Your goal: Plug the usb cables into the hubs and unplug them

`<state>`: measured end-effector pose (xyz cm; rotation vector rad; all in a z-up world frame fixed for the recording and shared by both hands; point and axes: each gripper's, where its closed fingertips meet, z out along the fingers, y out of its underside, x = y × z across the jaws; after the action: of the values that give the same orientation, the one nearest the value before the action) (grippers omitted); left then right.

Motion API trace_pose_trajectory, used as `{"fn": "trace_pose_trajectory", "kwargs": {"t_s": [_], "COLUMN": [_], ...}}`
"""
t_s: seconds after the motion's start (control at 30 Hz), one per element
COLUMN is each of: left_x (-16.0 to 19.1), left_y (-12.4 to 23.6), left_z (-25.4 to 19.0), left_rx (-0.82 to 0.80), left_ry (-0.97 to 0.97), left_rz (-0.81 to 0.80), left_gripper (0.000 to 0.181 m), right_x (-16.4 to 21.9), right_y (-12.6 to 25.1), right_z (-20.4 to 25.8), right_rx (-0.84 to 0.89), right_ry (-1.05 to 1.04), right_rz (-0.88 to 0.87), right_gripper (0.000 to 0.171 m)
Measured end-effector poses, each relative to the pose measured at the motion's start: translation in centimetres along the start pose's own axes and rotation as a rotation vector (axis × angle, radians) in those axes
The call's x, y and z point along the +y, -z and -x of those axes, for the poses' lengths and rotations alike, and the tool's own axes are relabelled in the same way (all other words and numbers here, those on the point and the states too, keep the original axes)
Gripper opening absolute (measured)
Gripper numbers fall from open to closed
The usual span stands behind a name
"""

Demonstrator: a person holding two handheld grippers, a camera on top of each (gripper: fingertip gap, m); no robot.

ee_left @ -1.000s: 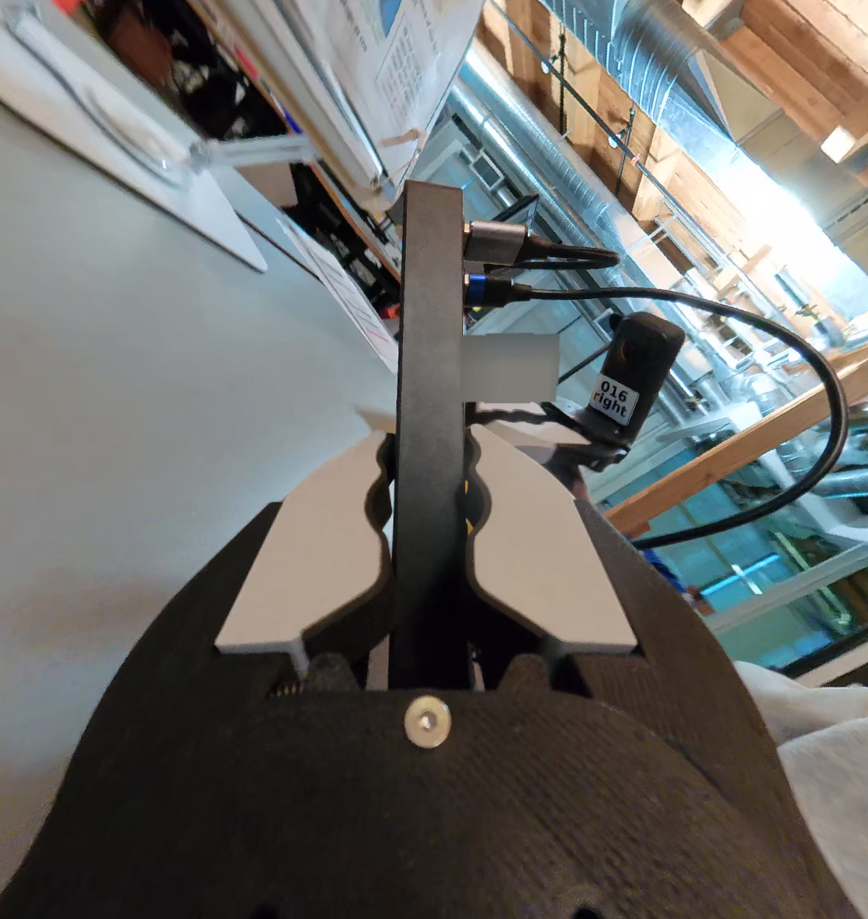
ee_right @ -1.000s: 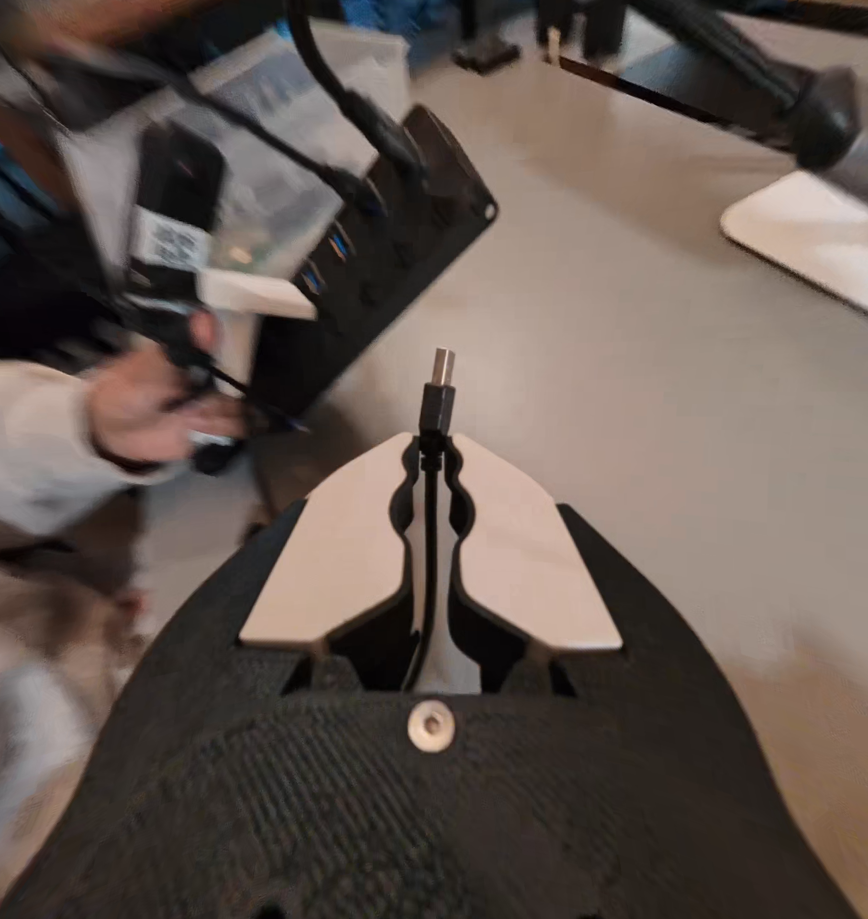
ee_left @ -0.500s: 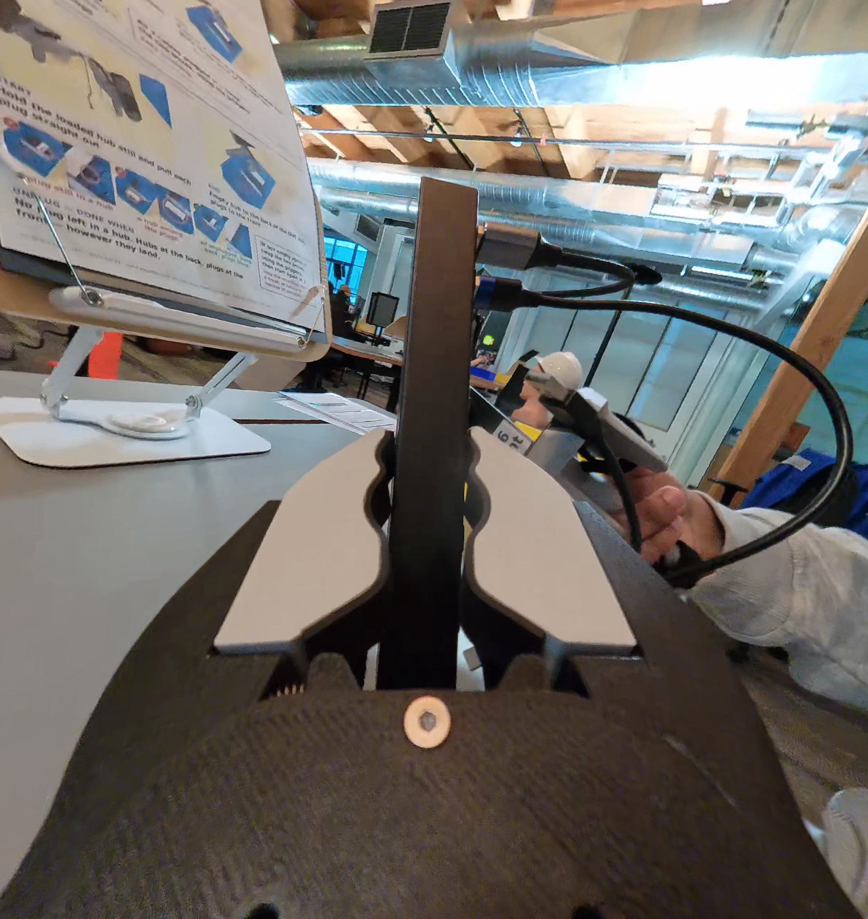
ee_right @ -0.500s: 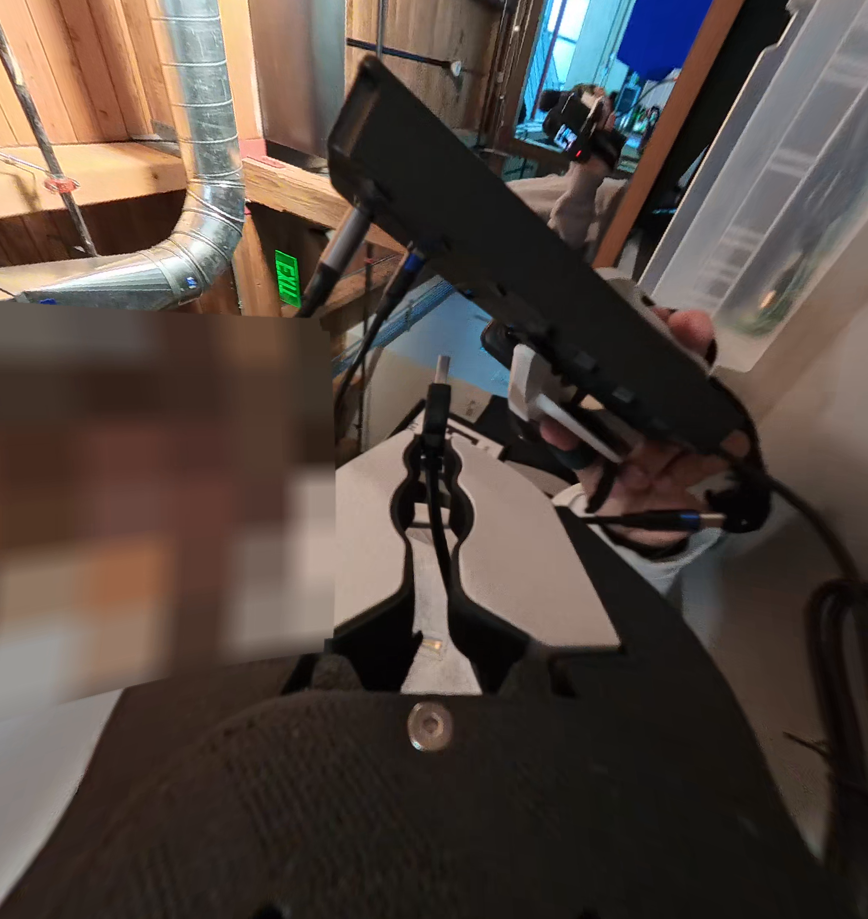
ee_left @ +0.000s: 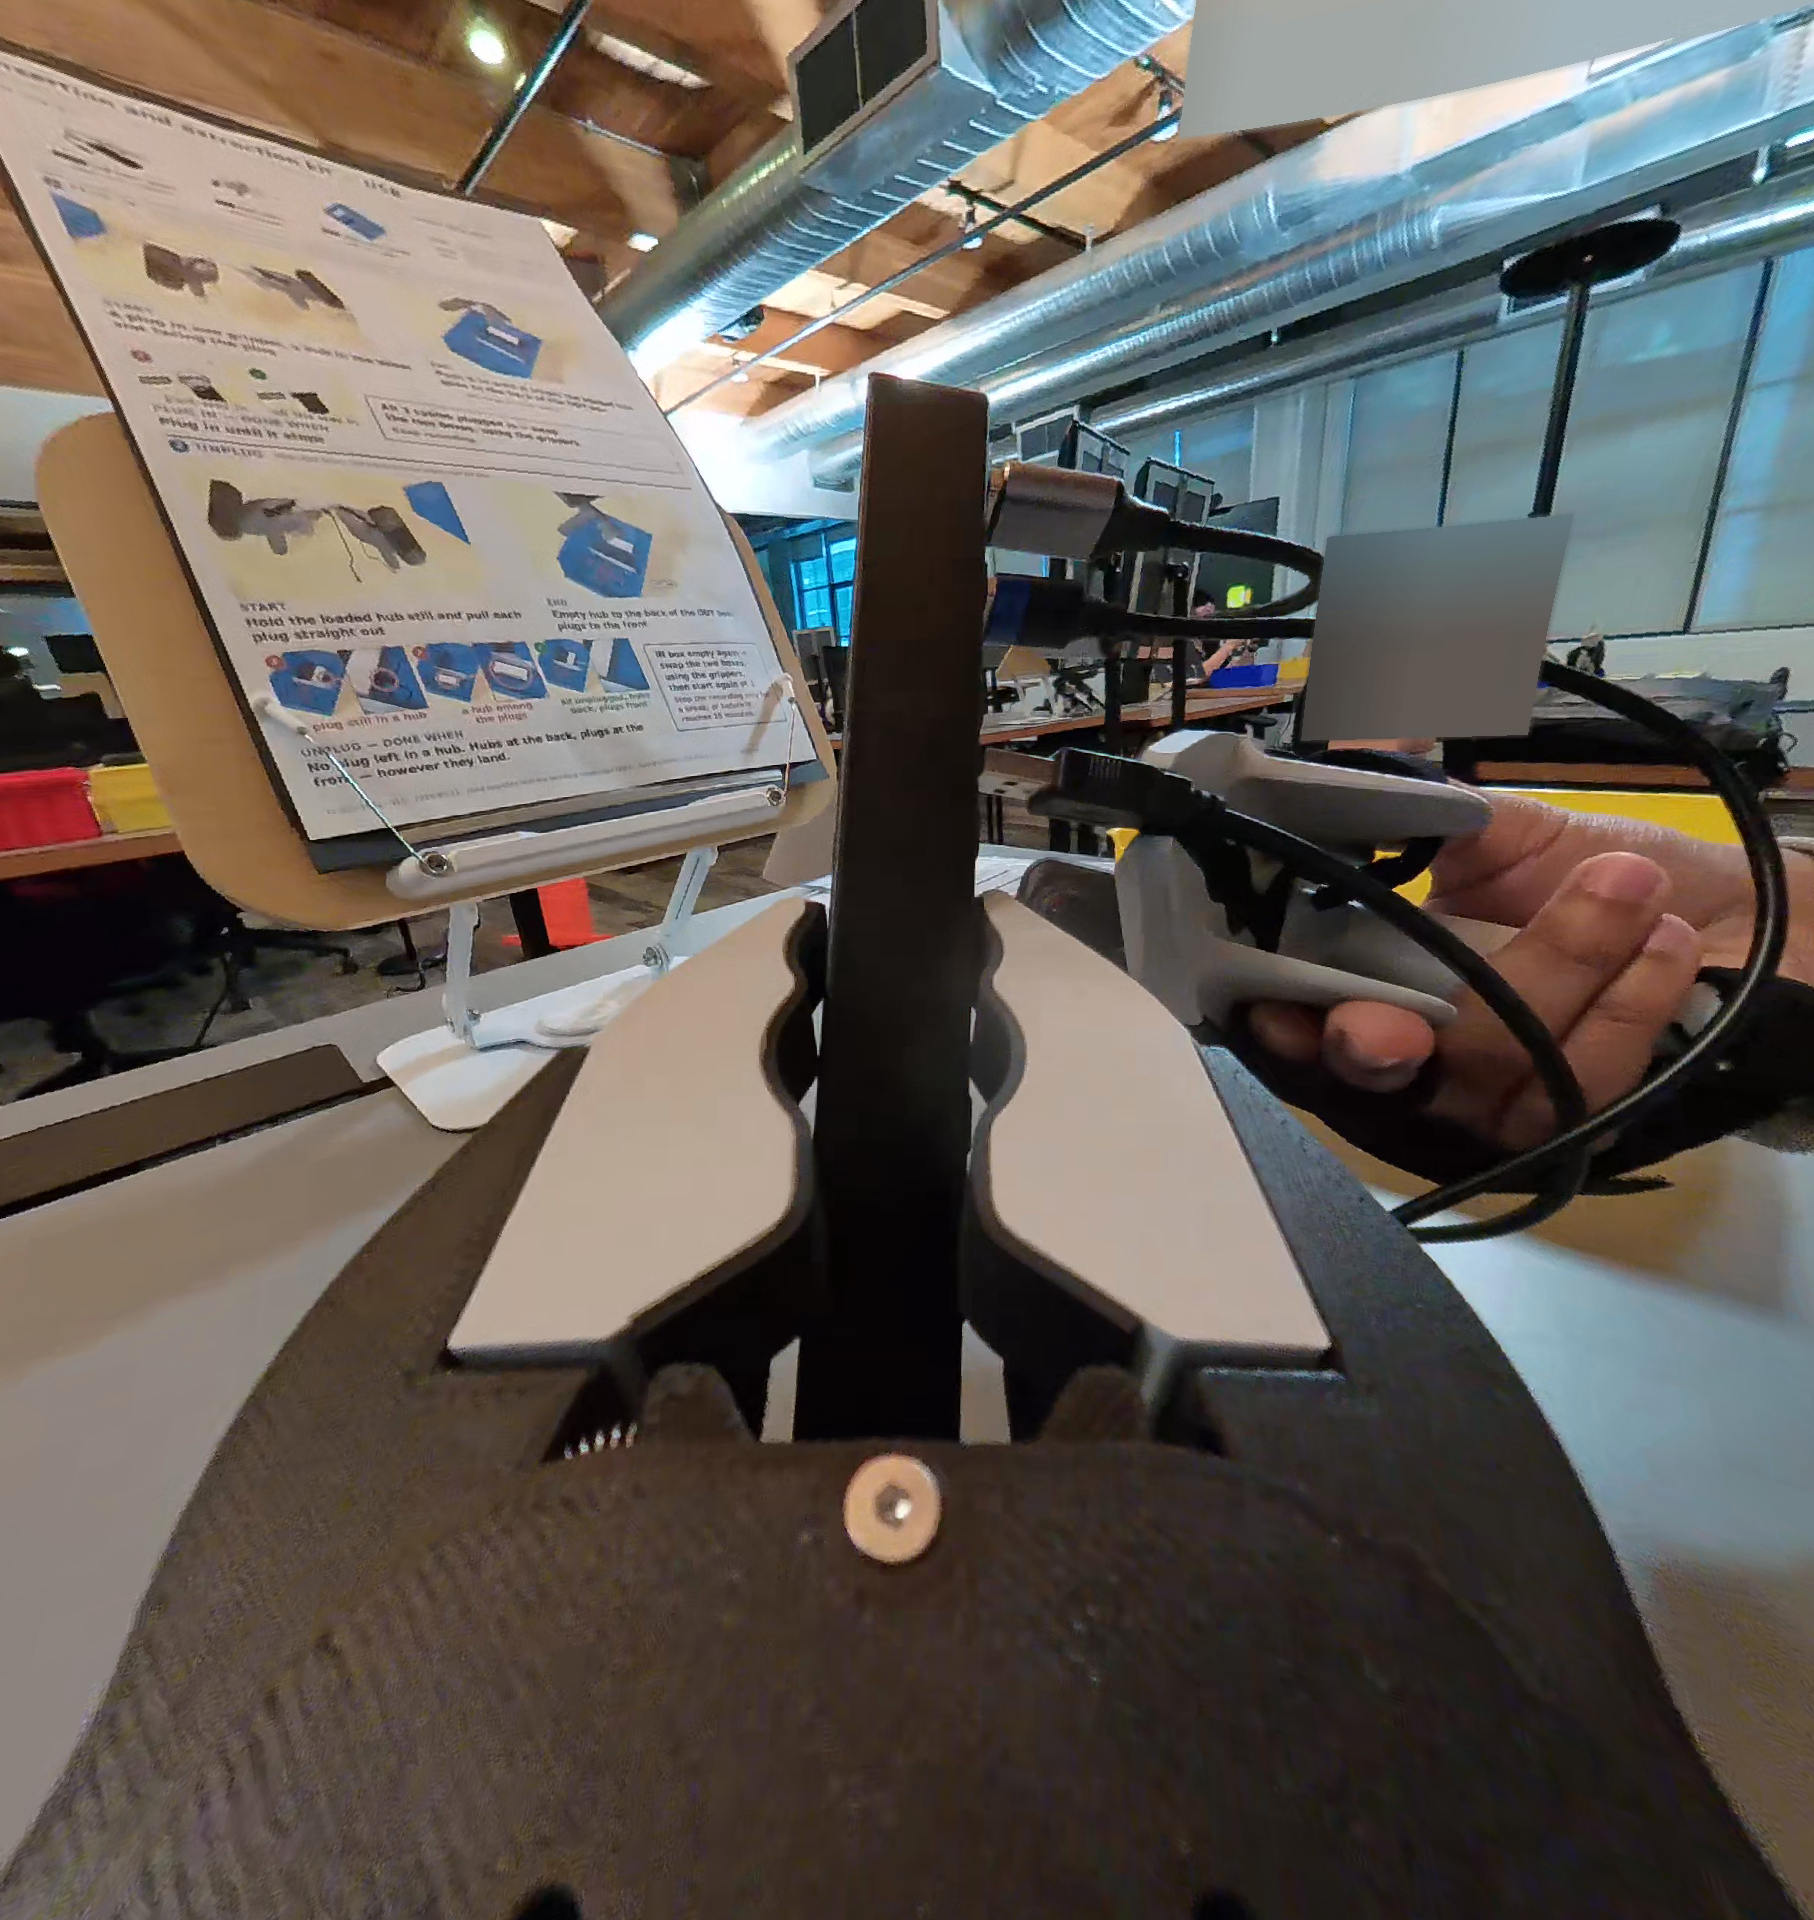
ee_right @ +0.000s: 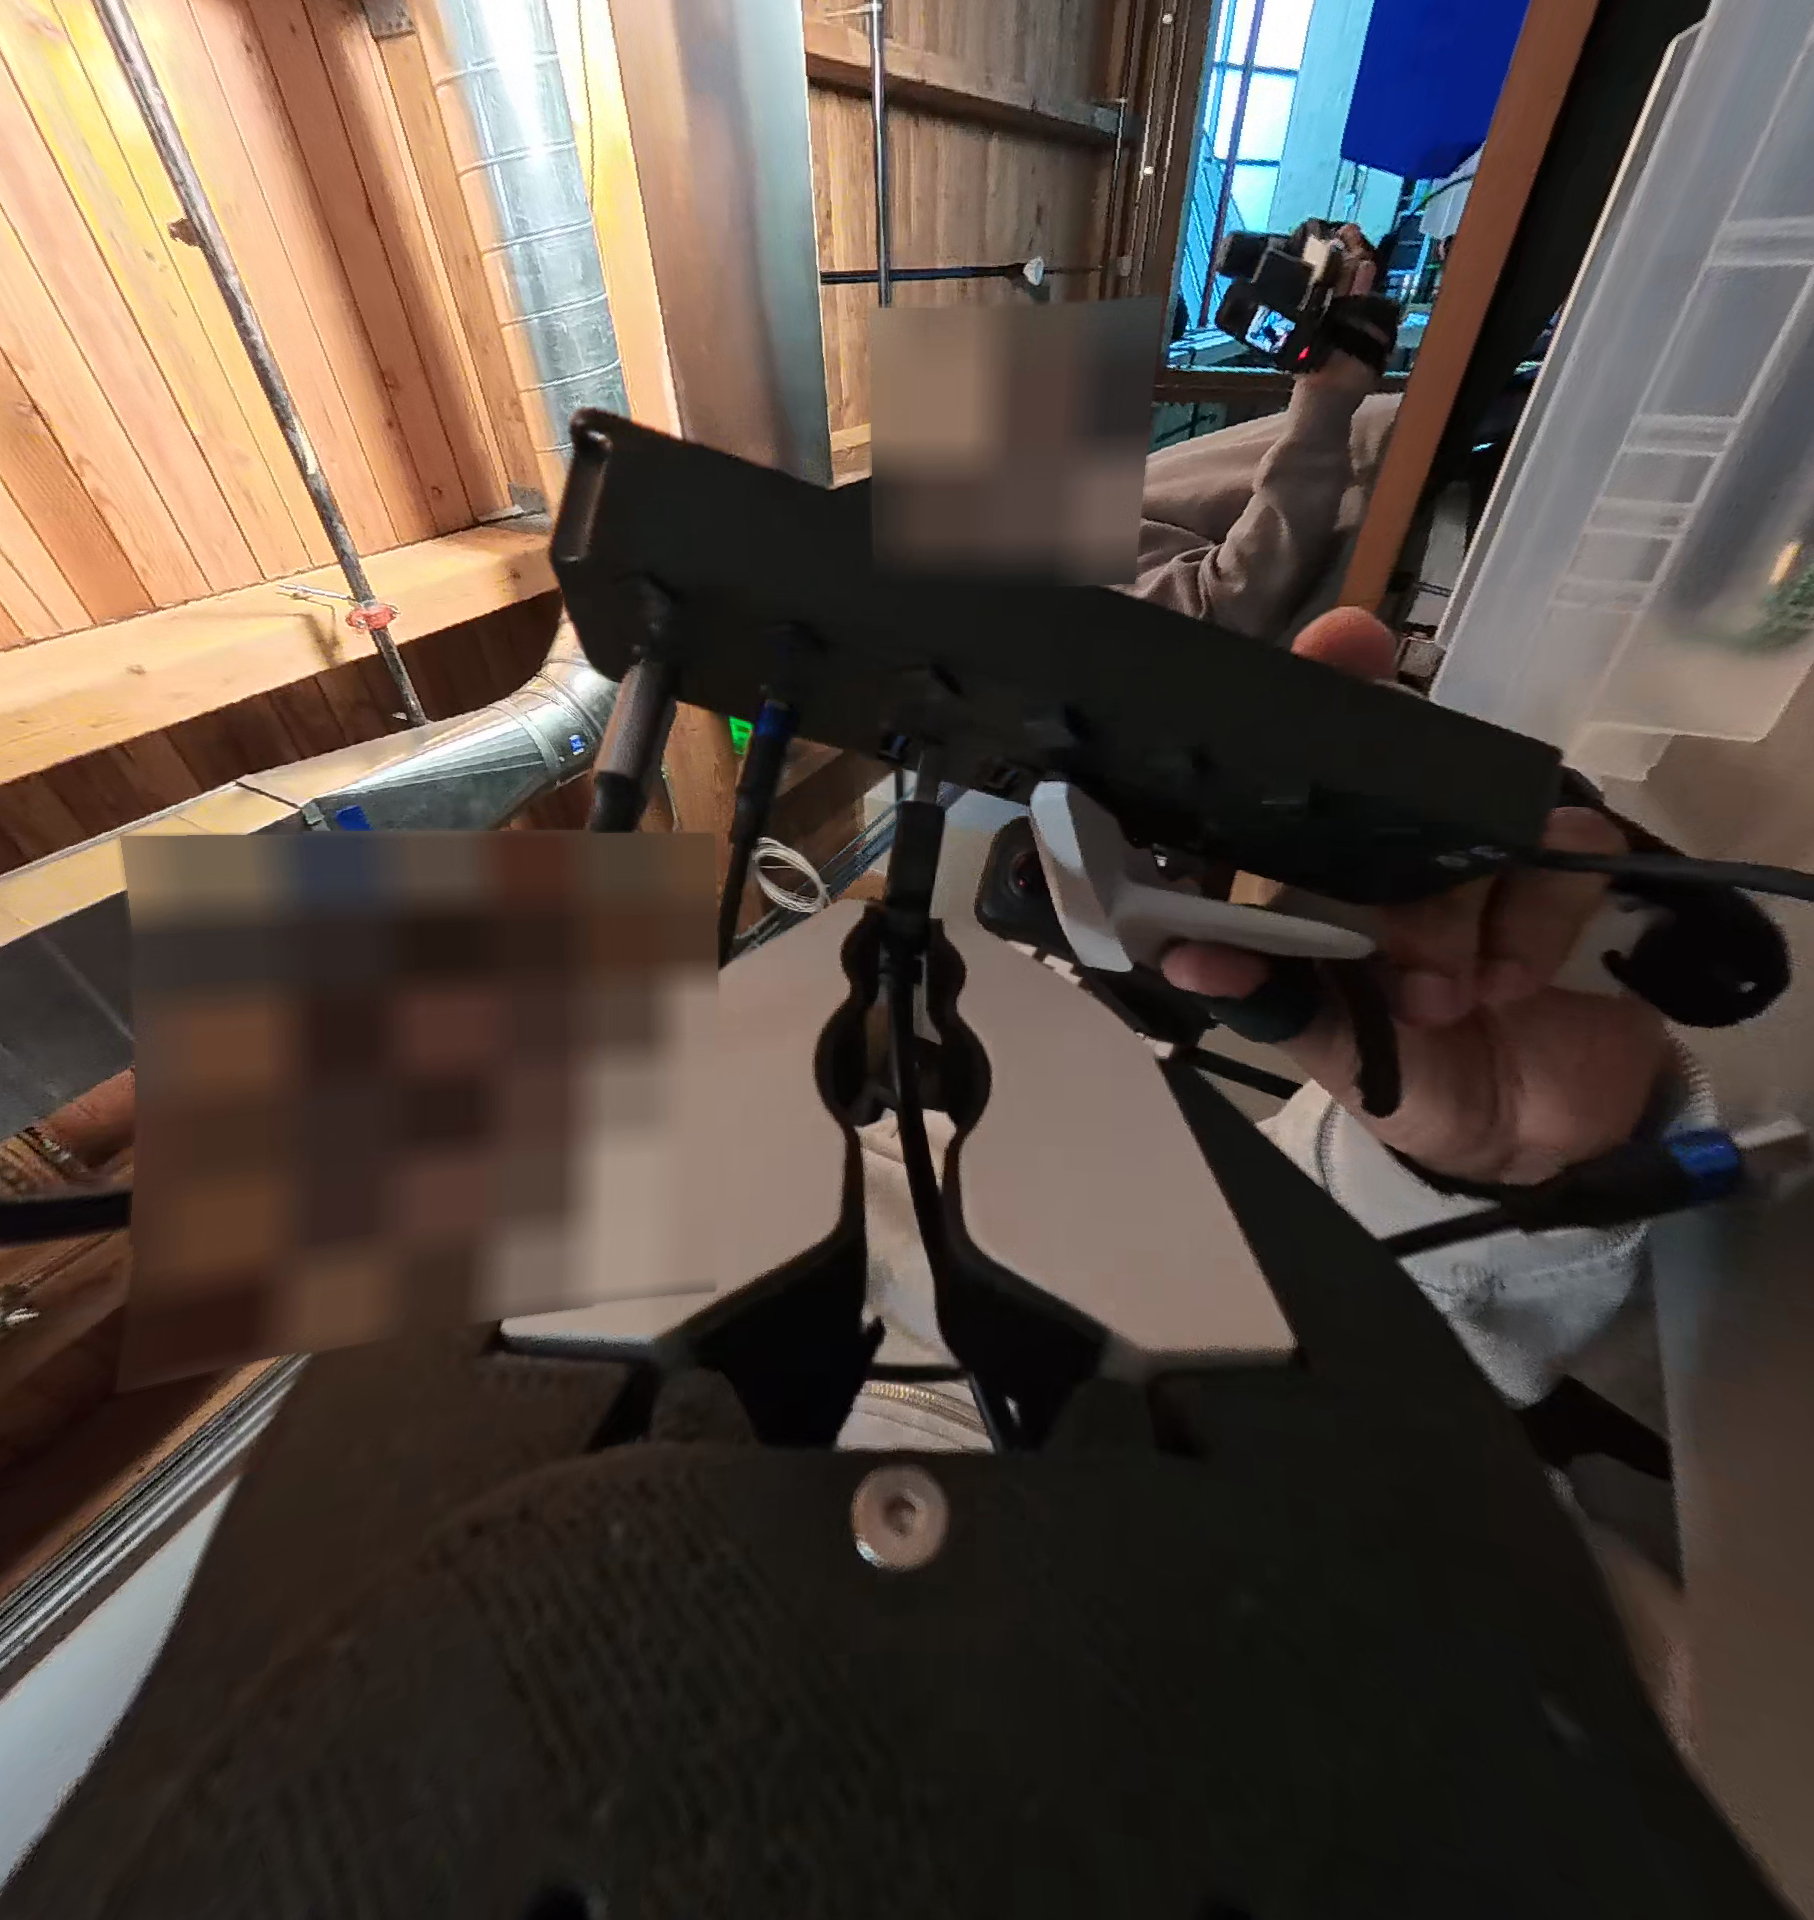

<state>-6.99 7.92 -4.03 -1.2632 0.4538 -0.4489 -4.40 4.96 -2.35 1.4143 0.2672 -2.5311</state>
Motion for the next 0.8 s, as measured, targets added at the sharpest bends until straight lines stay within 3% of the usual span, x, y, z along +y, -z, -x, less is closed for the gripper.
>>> {"fn": "trace_pose_trajectory", "kwargs": {"t_s": [0.03, 0.8], "left_x": [-0.04, 0.38], "left_y": [0.02, 0.21], "left_z": [0.0, -0.05], "left_rx": [-0.003, -0.018], "left_ry": [-0.002, -0.219], "left_rz": [-0.005, 0.055], "left_gripper": [0.026, 0.027], "right_x": [0.02, 0.03], "right_y": [-0.03, 0.43], "right_z": [0.05, 0.18], "right_rx": [-0.006, -0.171], "right_ry": [-0.002, -0.121], "right_rz": [-0.002, -0.027], "right_gripper": [0.011, 0.008]}}
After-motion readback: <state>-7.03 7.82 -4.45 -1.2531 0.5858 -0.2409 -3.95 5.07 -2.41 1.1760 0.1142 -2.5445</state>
